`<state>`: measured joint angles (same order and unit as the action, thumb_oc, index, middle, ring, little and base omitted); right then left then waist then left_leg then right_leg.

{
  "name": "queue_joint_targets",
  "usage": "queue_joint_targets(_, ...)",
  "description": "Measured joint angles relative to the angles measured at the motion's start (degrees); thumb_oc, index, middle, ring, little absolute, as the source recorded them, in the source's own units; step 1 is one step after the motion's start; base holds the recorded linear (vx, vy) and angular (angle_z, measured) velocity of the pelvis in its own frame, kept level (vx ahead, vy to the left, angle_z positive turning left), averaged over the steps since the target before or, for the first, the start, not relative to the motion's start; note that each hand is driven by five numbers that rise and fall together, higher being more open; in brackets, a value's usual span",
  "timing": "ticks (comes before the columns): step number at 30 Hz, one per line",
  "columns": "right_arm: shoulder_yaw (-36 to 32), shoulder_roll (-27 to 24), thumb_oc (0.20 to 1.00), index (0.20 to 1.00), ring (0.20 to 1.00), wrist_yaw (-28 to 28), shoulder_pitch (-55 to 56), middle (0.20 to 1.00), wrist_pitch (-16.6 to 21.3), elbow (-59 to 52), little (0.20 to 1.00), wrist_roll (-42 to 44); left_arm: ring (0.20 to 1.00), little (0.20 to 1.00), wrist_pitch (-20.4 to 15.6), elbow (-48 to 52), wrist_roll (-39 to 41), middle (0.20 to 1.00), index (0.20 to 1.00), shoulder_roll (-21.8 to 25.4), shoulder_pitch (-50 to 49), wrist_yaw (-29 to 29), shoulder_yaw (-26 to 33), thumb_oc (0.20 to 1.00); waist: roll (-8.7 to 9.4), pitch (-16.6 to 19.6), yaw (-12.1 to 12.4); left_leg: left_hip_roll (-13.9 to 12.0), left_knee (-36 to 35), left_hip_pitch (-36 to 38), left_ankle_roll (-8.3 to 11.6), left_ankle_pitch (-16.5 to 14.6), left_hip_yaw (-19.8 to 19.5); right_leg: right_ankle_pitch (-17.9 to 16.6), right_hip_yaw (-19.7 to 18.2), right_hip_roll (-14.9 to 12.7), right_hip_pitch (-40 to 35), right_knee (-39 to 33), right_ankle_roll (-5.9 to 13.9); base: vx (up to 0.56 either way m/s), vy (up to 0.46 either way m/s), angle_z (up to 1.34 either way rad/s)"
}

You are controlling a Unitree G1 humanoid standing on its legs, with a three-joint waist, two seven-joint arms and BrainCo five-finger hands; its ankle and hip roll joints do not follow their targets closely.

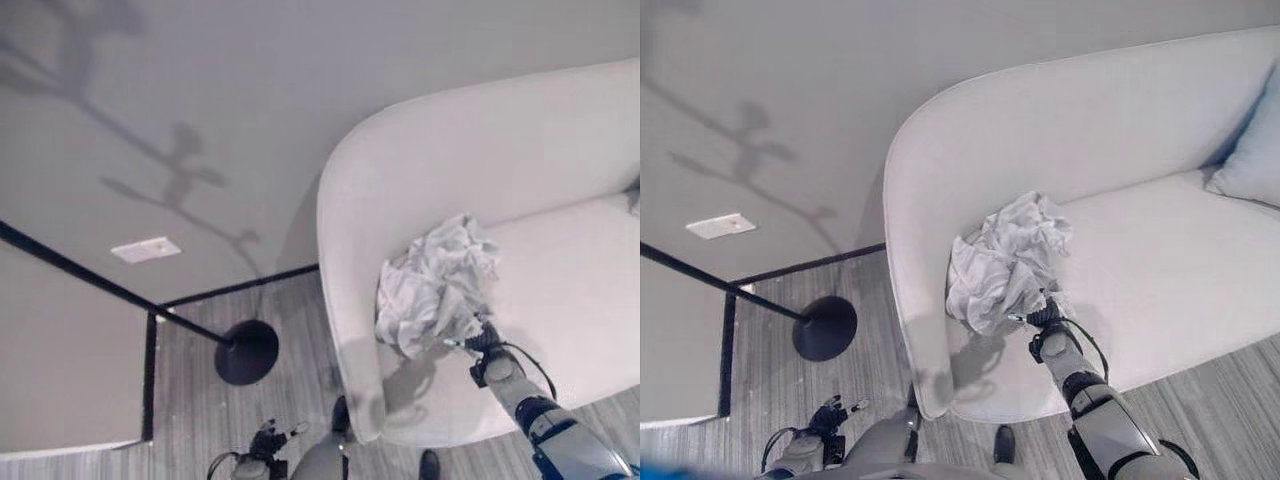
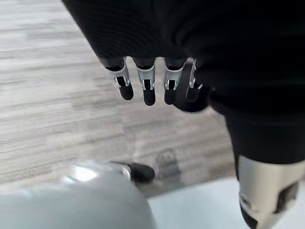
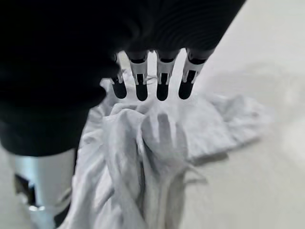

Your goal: Hang the clothes on the sofa on the clothes rack.

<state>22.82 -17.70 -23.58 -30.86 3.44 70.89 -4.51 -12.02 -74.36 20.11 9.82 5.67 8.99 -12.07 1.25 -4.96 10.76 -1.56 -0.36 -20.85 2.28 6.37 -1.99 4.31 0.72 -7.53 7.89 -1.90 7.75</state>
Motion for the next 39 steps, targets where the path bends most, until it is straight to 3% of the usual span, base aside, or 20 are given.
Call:
queue_joint_targets(4,-0.23,2.01,1.0,1.0,1.0,-7.67,-1.75,1.0,-0.31,2.13,1.0,-1.75,1.0,1.0,-0.51,-0.04,2.44,1.0,1.0,0.31,-0.91,2.29,1.04,1.0,1.19,-0.84,1.23,0.65,0.47,-0.42,-0.04,0.03,-0.65,0.14,1.6,-0.29,-1.24,-1.29,0.03,0.03,0.004,0.19)
queue_joint_targets(6,-3.88,3.82,1.0,1.0,1.0,-15.08,-3.41,1.0,-0.55,5.54,1.0,-1.71,1.0,1.0,-1.6,1.02,3.98,1.0,1.0,0.1,-0.7,4.1,0.35,1.0,1.22,-1.09,1.97,0.83,0.89,-1.51,-0.03,0.02,-1.92,0.06,2.81,-0.2,-1.22,-2.08,-0.07,0.03,0.04,0.27)
queue_joint_targets(9,-4.23,4.52,1.0,1.0,1.0,-24.05,-7.18,1.0,-2.34,11.25,1.0,-1.83,1.0,1.0,-2.11,2.69,4.51,1.0,1.0,0.04,1.09,6.51,-2.7,1.0,-0.79,-3.07,5.03,1.88,2.24,-3.59,0.38,-0.29,-3.59,0.14,4.9,-0.59,-1.08,-2.47,-0.02,0.05,0.06,0.33)
queue_joint_targets(13,-2.04,4.76,1.0,1.0,1.0,-26.07,-8.1,1.0,-4.53,14.1,1.0,-2.45,1.0,1.0,-2.49,2.65,4.49,1.0,1.0,-0.04,1.75,7.06,-4.2,1.0,-1.17,-3.28,7.22,2.61,2.6,-5.99,0.49,-0.38,-3.68,0.56,5.01,-1.39,1.3,-2.01,0.35,0.01,0.059,0.06)
queue_joint_targets(19,2.47,5.74,1.0,1.0,1.0,-25.73,-6.44,1.0,-7.54,15.81,1.0,-6.48,1.0,1.0,-3.1,3.35,4.46,1.0,1.0,-0.62,2.71,7.15,-6.62,1.0,-1.65,-3.55,7.51,4.68,4.9,-10.51,0.47,-0.37,-3.53,1.18,5.36,-3.56,5.02,-0.82,1.48,-0.02,0.047,0.06)
queue_joint_targets(28,4.11,6.48,1.0,1.0,1.0,-22.86,-5.54,1.0,-11.47,16.99,1.0,-10.71,1.0,1.0,-4.54,6.11,4.5,1.0,1.0,-1.41,3.45,8.22,-6.9,1.0,-3.69,-3.58,8.53,5.39,8.03,-17.13,0.57,-0.43,-3.66,2.27,5.3,-4.27,11.4,2.35,1.98,-0.03,0.034,0.01)
queue_joint_targets(29,4.88,5.63,0.269,0.269,0.269,-23.34,-5.95,0.269,-11.92,17.12,0.269,-11.46,1.0,1.0,-4.56,6.04,4.5,1.0,1.0,-1.61,3.38,8.27,-7.35,1.0,-4.0,-3.61,8.52,5.5,8.47,-18.74,0.57,-0.43,-3.72,2.55,5.24,-4.41,13.31,3.46,2.29,-0.03,0.032,-0.01)
queue_joint_targets(30,5.3,5.36,0.2,0.2,0.2,-23.5,-6.18,0.2,-12.15,17.3,0.2,-11.67,1.0,1.0,-4.58,6.03,4.5,1.0,1.0,-1.76,3.31,8.29,-7.35,1.0,-4.04,-3.61,8.5,5.63,8.47,-19.3,0.57,-0.43,-3.73,2.79,5.17,-4.6,14.23,4.2,2.47,-0.04,0.03,0.01)
queue_joint_targets(35,5.3,3.39,0.2,0.2,0.2,-23.43,-8.67,0.2,-12.85,17.35,0.2,-11.66,1.0,1.0,-4.99,6.03,4.51,1.0,1.0,-2.23,3.29,8.29,-7.33,1.0,-3.94,-3.6,8.31,6.26,8.49,-20.08,1.66,-1.93,-3.71,4.23,4.54,-5.69,16.98,7.92,3.11,0.0,0.006,-0.02)
queue_joint_targets(39,3.34,2.32,0.2,0.2,0.2,-18.89,-9.1,0.2,-10.7,16.38,0.2,-9.01,1.0,1.0,-4.85,4.87,4.59,1.0,1.0,-2.49,2.93,8.19,-6.14,1.0,-3.62,-3.43,7.6,7.27,8.71,-19.96,0.78,-2.33,-3.09,5.25,3.61,-6.94,18.1,10.49,3.93,0.0,0.0,0.0)
